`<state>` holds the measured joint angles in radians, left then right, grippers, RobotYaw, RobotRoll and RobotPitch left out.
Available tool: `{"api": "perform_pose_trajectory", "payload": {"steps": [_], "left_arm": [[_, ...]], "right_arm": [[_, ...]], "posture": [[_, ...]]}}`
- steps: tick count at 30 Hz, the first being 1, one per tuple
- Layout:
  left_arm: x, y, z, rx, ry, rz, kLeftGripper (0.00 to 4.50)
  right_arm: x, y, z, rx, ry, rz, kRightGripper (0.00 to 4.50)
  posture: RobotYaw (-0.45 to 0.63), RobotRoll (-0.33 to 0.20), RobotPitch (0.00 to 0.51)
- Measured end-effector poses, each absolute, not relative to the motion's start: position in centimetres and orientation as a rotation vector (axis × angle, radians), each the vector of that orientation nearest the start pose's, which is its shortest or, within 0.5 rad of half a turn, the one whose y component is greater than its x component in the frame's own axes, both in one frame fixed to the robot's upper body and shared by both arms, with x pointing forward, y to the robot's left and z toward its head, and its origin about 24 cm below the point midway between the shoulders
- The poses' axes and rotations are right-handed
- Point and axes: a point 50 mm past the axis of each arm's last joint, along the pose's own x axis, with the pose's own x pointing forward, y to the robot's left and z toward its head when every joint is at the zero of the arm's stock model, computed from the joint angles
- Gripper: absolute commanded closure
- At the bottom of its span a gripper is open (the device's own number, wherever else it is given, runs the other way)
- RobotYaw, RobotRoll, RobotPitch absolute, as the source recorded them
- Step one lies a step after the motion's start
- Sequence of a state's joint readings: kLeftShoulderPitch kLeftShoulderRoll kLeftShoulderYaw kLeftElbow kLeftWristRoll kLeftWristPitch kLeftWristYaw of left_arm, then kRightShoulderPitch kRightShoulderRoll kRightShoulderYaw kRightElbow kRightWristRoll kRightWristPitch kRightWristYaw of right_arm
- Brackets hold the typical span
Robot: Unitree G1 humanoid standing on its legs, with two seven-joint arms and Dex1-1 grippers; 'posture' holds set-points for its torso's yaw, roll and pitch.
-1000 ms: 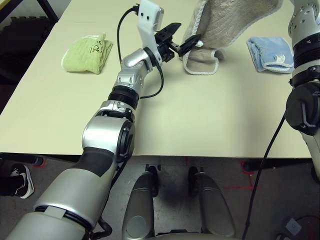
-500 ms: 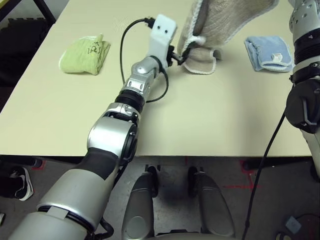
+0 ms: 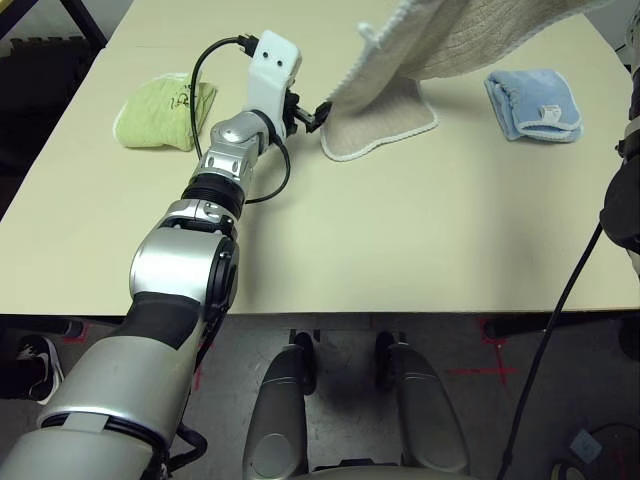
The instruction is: Fold the towel and set it aside.
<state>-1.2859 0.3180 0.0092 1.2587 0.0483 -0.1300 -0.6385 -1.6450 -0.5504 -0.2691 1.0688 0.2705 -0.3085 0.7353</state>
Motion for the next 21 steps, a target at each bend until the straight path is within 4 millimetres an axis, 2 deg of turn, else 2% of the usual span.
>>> {"api": "perform_pose_trajectory", "payload": {"steps": [5, 10, 16, 21], "left_arm": [[41.4, 14.7, 17.9, 0.332, 0.101, -0.723, 0.0], [41.3, 13.9, 17.7, 0.295, 0.113, -0.759, 0.0], [41.2, 12.3, 17.6, 0.179, 0.115, -0.788, 0.0], [41.0, 11.1, 17.9, 0.134, 0.132, -0.838, 0.0]], "right_arm": [[35.1, -20.4, 44.4, -0.177, -0.983, 0.483, 4.44], [35.1, -20.2, 44.6, -0.181, -0.985, 0.478, 4.44], [35.3, -20.5, 44.4, -0.184, -0.968, 0.457, 4.44], [35.5, -19.8, 44.4, -0.17, -0.977, 0.46, 4.44]], "posture": [[-0.04, 0.0, 0.281], [-0.04, 0.0, 0.269], [-0.05, 0.0, 0.298], [-0.07, 0.0, 0.319]]}}
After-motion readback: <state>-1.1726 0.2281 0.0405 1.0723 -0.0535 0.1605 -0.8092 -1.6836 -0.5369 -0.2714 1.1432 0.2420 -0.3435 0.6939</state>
